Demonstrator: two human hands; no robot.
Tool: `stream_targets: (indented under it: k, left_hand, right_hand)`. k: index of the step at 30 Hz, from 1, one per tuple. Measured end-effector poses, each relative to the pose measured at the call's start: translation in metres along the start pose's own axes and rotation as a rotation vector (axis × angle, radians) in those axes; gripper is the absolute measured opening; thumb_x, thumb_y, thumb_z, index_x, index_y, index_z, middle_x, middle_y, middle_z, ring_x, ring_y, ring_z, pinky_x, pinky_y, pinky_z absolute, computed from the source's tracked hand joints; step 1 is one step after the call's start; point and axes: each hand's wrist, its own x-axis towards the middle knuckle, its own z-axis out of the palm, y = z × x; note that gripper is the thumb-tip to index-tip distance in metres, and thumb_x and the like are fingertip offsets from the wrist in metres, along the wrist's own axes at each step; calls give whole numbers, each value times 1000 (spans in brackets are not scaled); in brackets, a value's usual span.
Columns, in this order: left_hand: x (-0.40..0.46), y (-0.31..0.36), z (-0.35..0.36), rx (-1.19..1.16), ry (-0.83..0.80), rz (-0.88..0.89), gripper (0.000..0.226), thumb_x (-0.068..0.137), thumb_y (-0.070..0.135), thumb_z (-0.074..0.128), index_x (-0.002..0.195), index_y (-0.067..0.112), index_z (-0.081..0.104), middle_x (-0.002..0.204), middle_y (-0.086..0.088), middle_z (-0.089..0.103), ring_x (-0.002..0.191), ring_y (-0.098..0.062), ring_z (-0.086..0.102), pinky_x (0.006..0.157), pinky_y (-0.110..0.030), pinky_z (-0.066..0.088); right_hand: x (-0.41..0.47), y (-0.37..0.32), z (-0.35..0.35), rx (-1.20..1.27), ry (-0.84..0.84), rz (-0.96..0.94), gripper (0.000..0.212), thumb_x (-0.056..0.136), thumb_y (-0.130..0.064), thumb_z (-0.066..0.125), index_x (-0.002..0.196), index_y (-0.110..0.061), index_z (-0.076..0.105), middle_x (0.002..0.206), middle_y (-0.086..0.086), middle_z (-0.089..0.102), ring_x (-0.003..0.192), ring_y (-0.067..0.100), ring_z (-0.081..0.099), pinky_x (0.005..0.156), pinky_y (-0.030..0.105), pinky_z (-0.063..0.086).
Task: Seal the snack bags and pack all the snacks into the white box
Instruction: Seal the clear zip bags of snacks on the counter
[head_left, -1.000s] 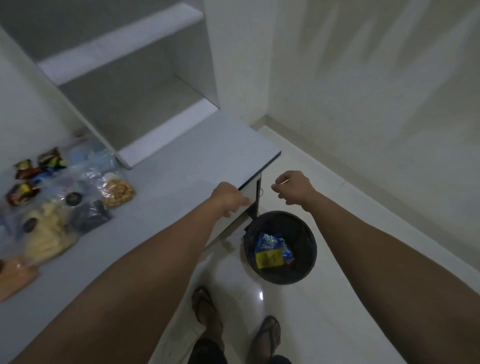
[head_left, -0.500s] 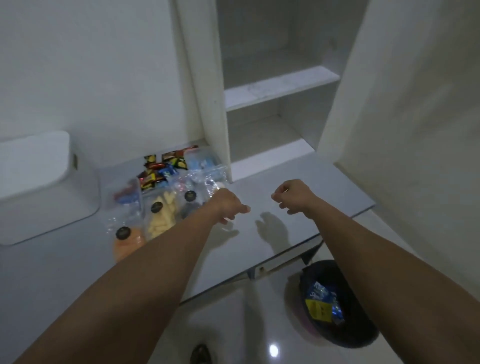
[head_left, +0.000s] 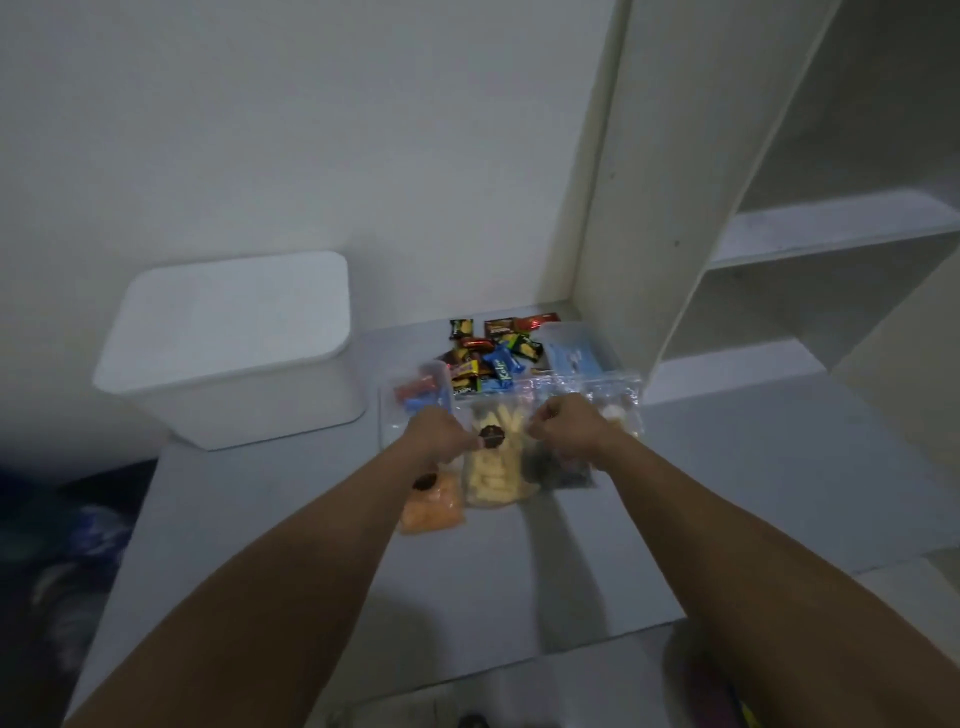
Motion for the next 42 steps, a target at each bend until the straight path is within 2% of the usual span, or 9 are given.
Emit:
stream_targets:
  k: [8, 13, 16, 18, 23, 28, 32, 36, 42]
  left_hand:
    - [25, -52, -24, -76, 259, -184, 19, 75, 18, 71, 78, 3, 60, 77, -12, 58, 64, -20, 53, 53, -25, 37]
    - [40, -67, -24, -147, 382, -259, 13, 76, 7, 61, 82, -2, 56, 100, -27, 63, 96, -37, 62, 71, -37, 51]
    - [48, -73, -24, -163, 427, -289, 25, 73, 0, 55, 56, 8, 38, 66, -19, 53, 94, -37, 62, 56, -30, 45]
    - [51, -76, -25, -170, 435, -308, 14, 72, 0, 55, 58, 2, 52, 64, -14, 56, 90, -37, 65, 59, -27, 48]
    - [50, -86, -26, -334, 474, -257, 15, 76, 2, 65, 86, 4, 75, 91, -15, 73, 89, -30, 69, 85, -37, 57]
    - [30, -103, -41, -551, 511, -174, 23, 72, 2, 74, 60, 21, 68, 62, -8, 67, 63, -24, 65, 73, -40, 56]
    - [6, -117, -60, -642, 504, -63, 13, 75, -1, 73, 70, 10, 71, 57, -4, 65, 47, -6, 59, 57, -25, 52]
    - [-14, -135, -71, -649, 514, 43, 10, 75, -1, 74, 76, 9, 74, 56, 4, 68, 51, -5, 60, 56, -17, 51]
    - [-27, -167, -82, -612, 540, 114, 21, 74, 3, 75, 75, 24, 76, 65, 9, 73, 67, -13, 70, 73, -31, 58]
  right_hand:
    - [32, -28, 55, -38, -159, 7, 22, 89, -15, 61, 107, -2, 62, 99, 17, 65, 78, 20, 61, 57, 26, 50]
    - [58, -37, 74, -17, -192, -39, 35, 88, -13, 62, 121, -2, 55, 116, 17, 62, 96, 27, 64, 75, 37, 56]
    - [68, -38, 82, -21, -168, -69, 30, 87, -8, 62, 115, 2, 59, 110, 18, 65, 100, 30, 64, 84, 37, 54]
    - [73, -36, 87, -16, -131, -80, 24, 87, -5, 63, 109, 2, 62, 107, 18, 66, 100, 30, 64, 87, 37, 53]
    - [77, -33, 96, 14, -71, -111, 18, 88, 0, 60, 103, 0, 69, 101, 16, 70, 83, 18, 62, 82, 30, 55]
    - [63, -43, 97, 219, -60, -53, 18, 90, 7, 54, 102, 6, 68, 92, 22, 70, 77, 30, 69, 80, 42, 59]
    - [45, -50, 104, 289, -87, -117, 16, 89, 6, 58, 99, 4, 70, 86, 19, 72, 78, 26, 71, 79, 35, 60]
    - [29, -57, 124, 283, -87, -154, 20, 86, 6, 62, 104, 4, 70, 96, 16, 73, 83, 23, 72, 84, 34, 58]
    - [8, -67, 150, 185, -50, -237, 24, 86, 8, 61, 108, 3, 70, 99, 12, 71, 84, 11, 68, 82, 21, 57]
